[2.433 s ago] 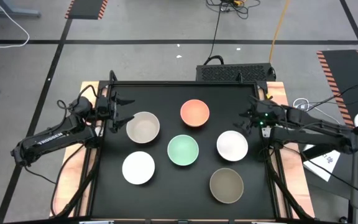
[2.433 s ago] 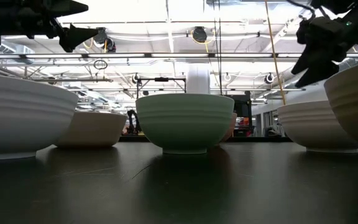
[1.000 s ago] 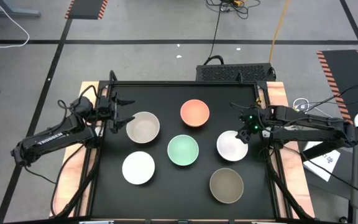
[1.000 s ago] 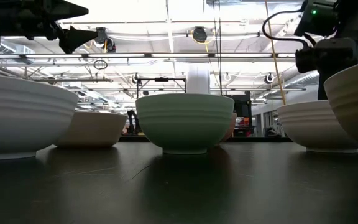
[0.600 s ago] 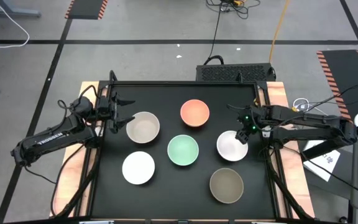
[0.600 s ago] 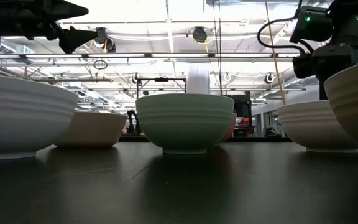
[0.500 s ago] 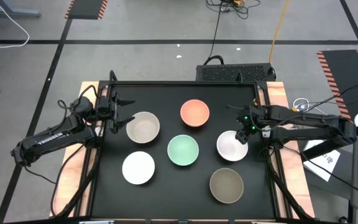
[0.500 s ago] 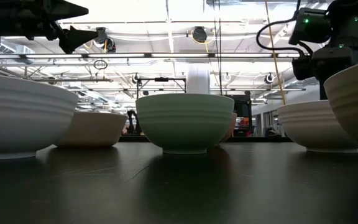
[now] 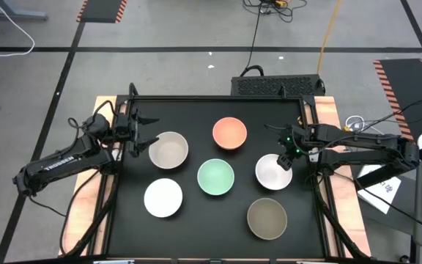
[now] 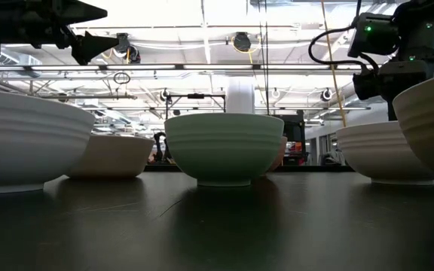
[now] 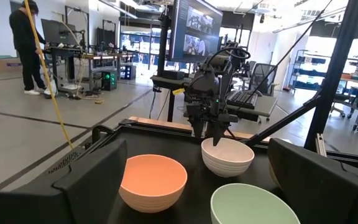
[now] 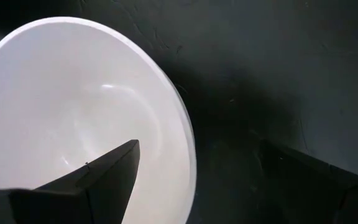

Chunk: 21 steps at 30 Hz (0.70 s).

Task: Nest bowls inside each other
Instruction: Stack the right white bowl on the green bowl

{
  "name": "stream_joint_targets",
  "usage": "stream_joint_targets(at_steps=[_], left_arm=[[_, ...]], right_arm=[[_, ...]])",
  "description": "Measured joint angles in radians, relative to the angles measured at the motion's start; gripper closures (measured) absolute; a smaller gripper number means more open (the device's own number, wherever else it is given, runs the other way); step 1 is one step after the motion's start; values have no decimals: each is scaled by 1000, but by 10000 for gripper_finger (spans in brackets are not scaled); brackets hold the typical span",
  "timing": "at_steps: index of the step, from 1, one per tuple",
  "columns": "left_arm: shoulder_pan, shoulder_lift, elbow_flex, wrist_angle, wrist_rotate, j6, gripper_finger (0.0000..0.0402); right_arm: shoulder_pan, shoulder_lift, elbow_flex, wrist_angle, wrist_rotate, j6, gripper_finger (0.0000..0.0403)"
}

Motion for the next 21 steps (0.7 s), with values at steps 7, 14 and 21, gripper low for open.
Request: stream_joint_targets(at_steps=[7,14,21], left_arm=[[0,0,0,0,0,0,9],[0,0,0,-1,0,5,9],[0,0,0,-1,0,9,9]], right_arm=[[0,0,0,0,0,-30,83],[0,0,0,0,0,-37,118],[0,0,0,0,0,-27,165]])
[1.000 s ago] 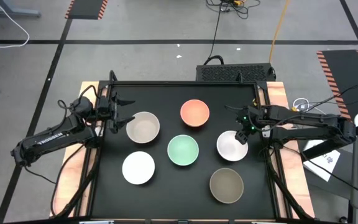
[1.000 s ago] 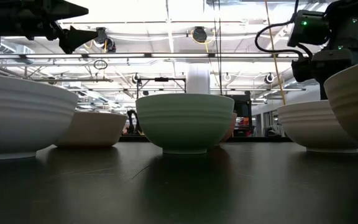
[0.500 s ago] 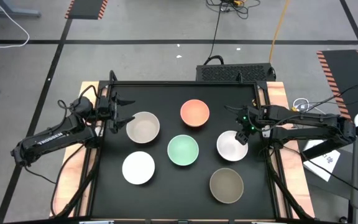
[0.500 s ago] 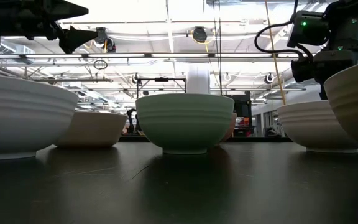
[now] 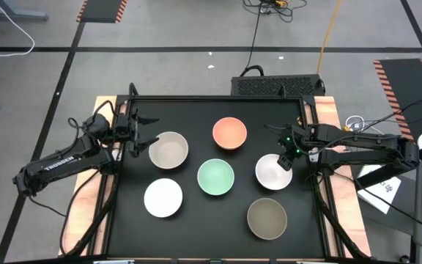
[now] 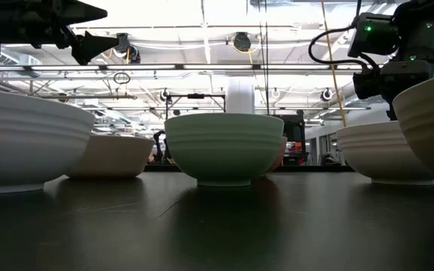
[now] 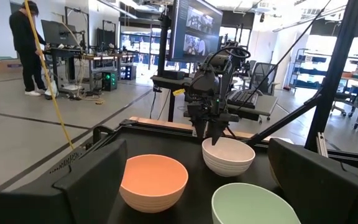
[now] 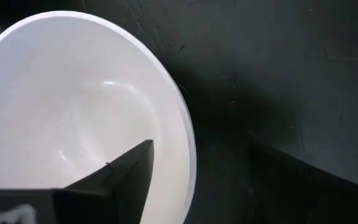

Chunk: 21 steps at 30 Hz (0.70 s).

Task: Nest bowls inside each other
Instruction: Stack the right white bowl on the green bowl

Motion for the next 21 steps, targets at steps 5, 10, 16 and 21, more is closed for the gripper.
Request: stream_joint_targets(at_steps=[5,10,16,21], left_arm=[[0,0,0,-3,0,0,9],[0,0,0,-8,0,0,9],[0,0,0,-8,0,12,9],[0,0,0,-8,0,12,9]], right_arm=[[0,0,0,0,-2,1,191],[0,0,0,0,-2,1,214],[0,0,-1,0,-3,0,260],[0,0,-1,-1,-3,-1,314]])
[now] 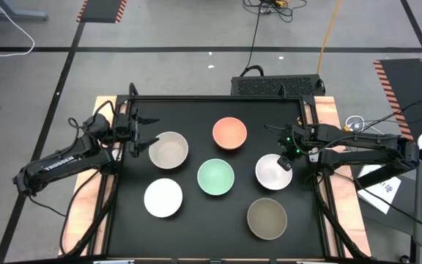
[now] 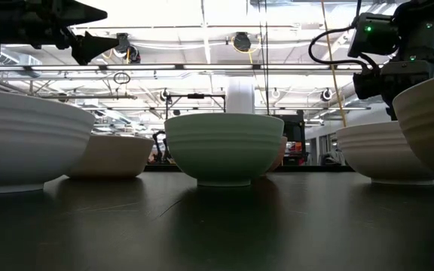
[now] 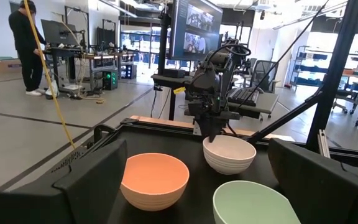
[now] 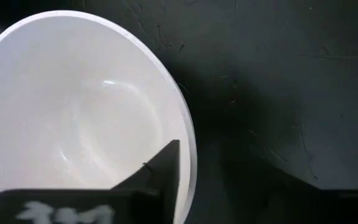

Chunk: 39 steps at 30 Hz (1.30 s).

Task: Nest bowls inside each other
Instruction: Stack the right white bowl on the green bowl

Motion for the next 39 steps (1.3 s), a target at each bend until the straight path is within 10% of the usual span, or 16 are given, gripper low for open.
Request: stream_joint_targets(at_steps=[6,39], left_arm=[[0,0,0,0,0,1,9],[0,0,0,-14,0,-9,9]], right_arm=[[0,0,0,-1,0,-15,395],[0,0,39,74,-51,-35,402]])
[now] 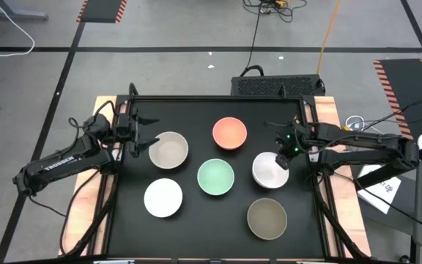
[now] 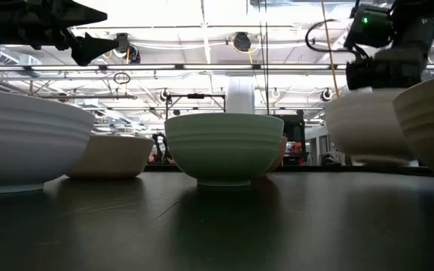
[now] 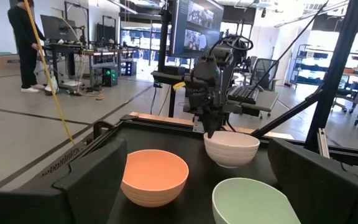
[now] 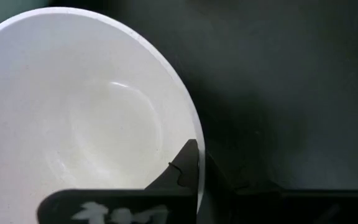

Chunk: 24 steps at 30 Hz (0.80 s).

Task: Nest bowls inside each other
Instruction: Stack the right white bowl on the green bowl

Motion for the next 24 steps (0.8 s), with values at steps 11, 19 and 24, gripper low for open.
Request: stream_joint_targets(at_steps=[11,19,24], left_arm=[[0,0,0,-7,0,-12,9],[0,0,0,-7,0,-12,9],[0,0,0,-7,0,-13,9]], right_arm=[[62,-1,180,-138,18,-2,402],[86,0,216,-174,40,21,402],[86,1,278,-220,57,11,403]])
